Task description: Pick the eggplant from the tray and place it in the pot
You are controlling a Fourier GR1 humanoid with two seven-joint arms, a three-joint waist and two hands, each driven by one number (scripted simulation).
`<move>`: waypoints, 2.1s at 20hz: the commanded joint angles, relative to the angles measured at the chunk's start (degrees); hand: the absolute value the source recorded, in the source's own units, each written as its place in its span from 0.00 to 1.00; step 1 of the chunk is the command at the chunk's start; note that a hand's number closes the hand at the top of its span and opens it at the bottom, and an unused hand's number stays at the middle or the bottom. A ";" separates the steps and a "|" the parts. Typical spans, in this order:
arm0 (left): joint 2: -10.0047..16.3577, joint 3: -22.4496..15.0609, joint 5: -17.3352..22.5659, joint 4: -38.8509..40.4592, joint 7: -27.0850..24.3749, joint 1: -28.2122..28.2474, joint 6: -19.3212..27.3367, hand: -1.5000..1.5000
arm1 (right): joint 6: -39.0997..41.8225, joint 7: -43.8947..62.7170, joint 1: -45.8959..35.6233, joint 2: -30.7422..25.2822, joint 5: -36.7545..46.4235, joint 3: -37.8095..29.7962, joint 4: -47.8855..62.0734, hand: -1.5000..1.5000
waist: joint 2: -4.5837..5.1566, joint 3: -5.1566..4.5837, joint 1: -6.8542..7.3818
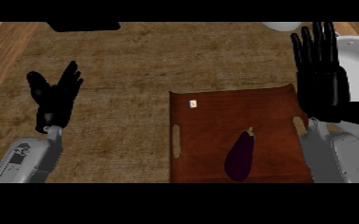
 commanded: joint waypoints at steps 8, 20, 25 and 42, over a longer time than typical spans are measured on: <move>0.75 2.23 -0.87 -8.99 -5.16 -2.18 0.92 0.50 | -2.16 5.09 14.48 -25.43 28.12 3.38 12.79 1.00 | 2.54 -2.07 1.24; -0.87 4.59 -1.71 -17.37 -2.50 3.04 -0.02 0.50 | -0.88 10.39 24.97 -22.48 27.87 2.75 -11.59 0.00 | 1.61 -1.43 1.14; -0.05 4.43 -1.45 -16.22 -2.08 1.67 -1.71 0.50 | 9.69 26.47 19.58 -29.94 27.13 8.57 -14.62 0.00 | 1.93 -1.56 1.95; -4.02 5.02 -4.85 -16.57 -2.19 4.20 -1.35 0.50 | 23.50 66.77 3.21 -18.11 29.92 27.35 -20.84 0.00 | 1.77 -1.37 1.74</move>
